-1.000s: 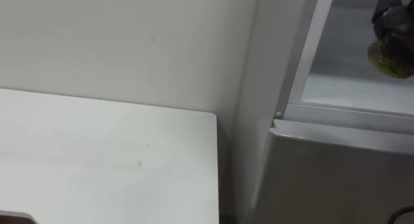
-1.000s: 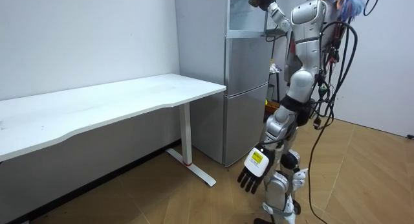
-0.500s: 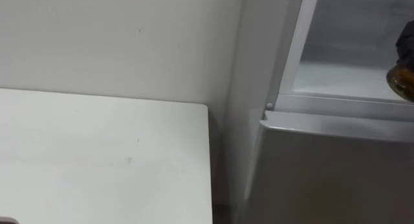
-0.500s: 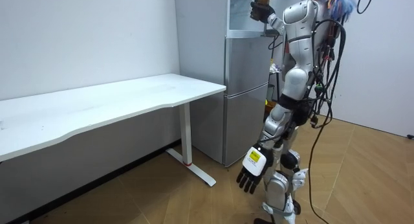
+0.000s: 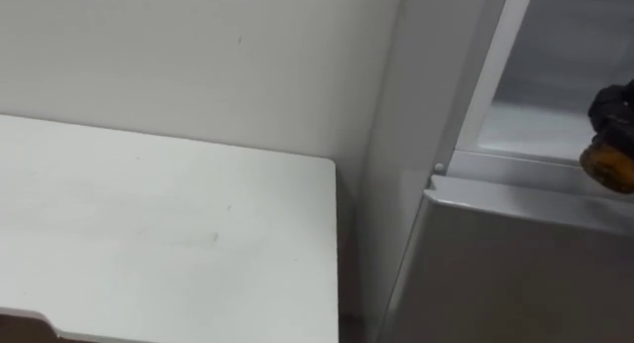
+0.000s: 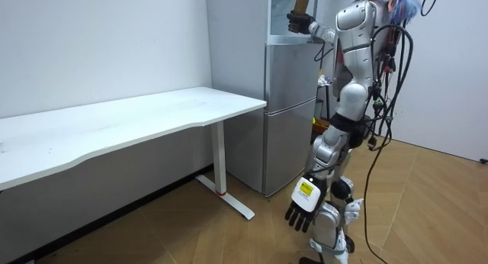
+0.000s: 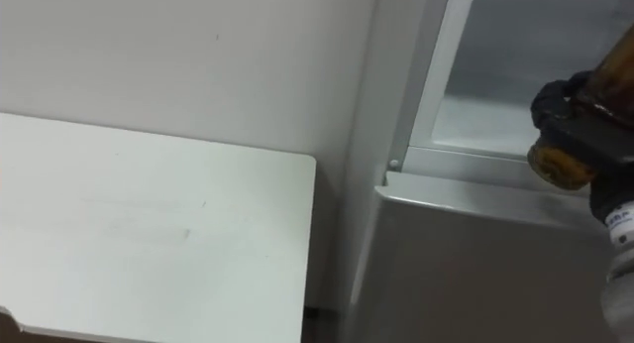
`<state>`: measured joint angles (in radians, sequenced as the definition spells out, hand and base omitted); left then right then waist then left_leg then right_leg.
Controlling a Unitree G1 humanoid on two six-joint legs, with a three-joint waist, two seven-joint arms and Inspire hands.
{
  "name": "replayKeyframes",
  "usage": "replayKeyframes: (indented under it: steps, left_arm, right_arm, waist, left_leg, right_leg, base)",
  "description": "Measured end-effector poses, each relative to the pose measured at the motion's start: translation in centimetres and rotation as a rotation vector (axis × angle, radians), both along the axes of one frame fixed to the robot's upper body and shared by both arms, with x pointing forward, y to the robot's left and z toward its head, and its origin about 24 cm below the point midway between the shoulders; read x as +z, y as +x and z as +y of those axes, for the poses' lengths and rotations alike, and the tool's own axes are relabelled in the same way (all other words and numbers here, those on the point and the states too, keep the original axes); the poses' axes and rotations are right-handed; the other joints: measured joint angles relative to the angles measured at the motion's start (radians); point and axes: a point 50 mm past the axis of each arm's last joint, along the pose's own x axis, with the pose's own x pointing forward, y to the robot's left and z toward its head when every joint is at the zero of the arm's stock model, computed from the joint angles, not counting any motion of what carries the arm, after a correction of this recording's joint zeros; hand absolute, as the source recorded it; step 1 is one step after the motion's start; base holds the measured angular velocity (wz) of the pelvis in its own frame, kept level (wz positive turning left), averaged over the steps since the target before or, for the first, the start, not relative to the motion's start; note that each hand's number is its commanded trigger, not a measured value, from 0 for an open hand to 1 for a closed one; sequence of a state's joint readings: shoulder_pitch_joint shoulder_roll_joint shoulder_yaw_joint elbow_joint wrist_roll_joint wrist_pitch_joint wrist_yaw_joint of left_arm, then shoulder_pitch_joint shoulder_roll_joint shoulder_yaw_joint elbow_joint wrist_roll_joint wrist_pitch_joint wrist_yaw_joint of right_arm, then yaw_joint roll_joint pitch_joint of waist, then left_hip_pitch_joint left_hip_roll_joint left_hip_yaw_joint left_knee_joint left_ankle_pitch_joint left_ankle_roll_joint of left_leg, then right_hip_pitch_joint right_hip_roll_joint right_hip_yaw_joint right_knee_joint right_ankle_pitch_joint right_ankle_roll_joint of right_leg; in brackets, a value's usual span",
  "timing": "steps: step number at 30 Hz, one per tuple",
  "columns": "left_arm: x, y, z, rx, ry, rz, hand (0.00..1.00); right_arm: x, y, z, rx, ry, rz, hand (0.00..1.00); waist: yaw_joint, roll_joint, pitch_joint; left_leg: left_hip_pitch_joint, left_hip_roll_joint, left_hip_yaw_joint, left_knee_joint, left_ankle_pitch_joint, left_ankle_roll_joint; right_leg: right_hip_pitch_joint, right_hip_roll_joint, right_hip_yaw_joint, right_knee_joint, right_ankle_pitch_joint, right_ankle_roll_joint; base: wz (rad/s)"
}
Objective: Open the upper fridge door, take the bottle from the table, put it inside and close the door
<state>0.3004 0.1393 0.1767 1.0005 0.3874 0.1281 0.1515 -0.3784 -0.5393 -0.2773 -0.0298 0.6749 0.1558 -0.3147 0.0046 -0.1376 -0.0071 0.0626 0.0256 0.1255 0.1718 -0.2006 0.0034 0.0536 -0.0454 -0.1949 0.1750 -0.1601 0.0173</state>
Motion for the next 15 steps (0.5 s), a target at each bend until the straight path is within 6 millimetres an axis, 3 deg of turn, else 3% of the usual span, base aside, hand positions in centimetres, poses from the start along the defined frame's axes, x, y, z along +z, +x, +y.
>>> replayKeyframes:
  steps: [4, 15]
  left_arm:
    - [0.0, 0.1, 0.2, 0.014, -0.003, -0.001, 0.0]
    - [0.1, 0.4, 0.6, 0.014, -0.006, 0.011, 0.0]
  right_arm:
    - [0.7, 1.8, 0.3, 0.007, -0.004, 0.013, 1.0]
    - [0.7, 3.0, 0.2, 0.042, 0.002, 0.036, 1.0]
  waist:
    - [0.001, -0.003, 0.0021]
    - [0.028, -0.006, 0.0021]
  left_leg:
    - [-0.001, 0.001, 0.0, 0.004, 0.0, 0.0]
    - [-0.005, -0.001, -0.013, 0.006, 0.0, 0.0]
  right_leg:
    - [-0.004, -0.001, -0.001, 0.012, 0.0, 0.0]
    - [0.0, -0.002, -0.014, 0.01, 0.0, 0.0]
  base:
    - [0.0]
    - [0.03]
